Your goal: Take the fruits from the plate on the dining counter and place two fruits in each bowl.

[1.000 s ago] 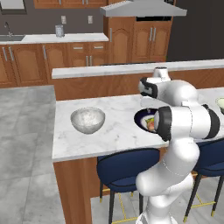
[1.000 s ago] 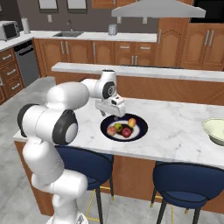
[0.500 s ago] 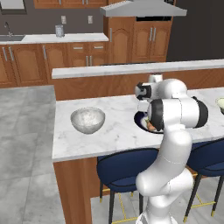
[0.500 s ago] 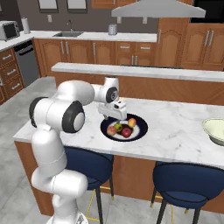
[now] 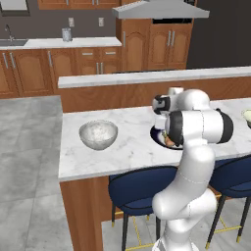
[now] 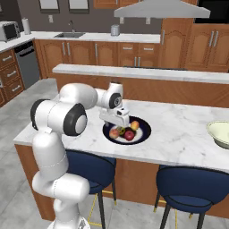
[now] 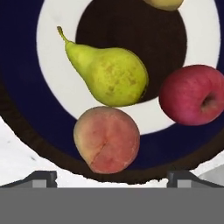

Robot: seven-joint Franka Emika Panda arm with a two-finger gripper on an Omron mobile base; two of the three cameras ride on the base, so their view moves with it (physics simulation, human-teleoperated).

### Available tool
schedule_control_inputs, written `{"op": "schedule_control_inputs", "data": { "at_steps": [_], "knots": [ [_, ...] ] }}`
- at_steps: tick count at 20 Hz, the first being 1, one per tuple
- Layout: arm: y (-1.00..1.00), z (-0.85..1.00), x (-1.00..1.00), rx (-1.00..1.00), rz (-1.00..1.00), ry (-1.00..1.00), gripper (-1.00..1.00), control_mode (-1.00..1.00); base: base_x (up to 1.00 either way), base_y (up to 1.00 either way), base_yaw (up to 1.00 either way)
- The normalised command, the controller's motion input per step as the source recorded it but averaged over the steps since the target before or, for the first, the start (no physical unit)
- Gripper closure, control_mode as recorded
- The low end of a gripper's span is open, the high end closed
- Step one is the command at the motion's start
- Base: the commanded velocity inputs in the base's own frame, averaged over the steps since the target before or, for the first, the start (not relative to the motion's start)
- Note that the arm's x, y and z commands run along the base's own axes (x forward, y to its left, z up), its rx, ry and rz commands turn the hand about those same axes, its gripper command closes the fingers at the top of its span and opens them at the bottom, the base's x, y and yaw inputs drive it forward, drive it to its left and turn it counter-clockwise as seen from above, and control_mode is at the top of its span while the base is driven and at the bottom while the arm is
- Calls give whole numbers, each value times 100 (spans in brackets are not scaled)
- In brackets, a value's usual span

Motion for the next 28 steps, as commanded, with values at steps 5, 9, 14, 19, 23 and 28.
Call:
{"op": "schedule_control_inputs", "data": {
  "at_steps": [5,9,14,19,23,28],
  "knots": [
    [-2,-28,13,0,0,0,-100,-100,0,0,0],
    [-8,-29,12,0,0,0,-100,-100,0,0,0],
    [0,-21,0,0,0,0,-100,-100,0,0,0],
    [0,-15,0,1,0,1,-100,-100,0,0,0],
    [0,-6,0,0,0,0,100,-100,0,0,0],
    [0,0,0,0,0,0,100,-100,0,0,0]
  ]
}}
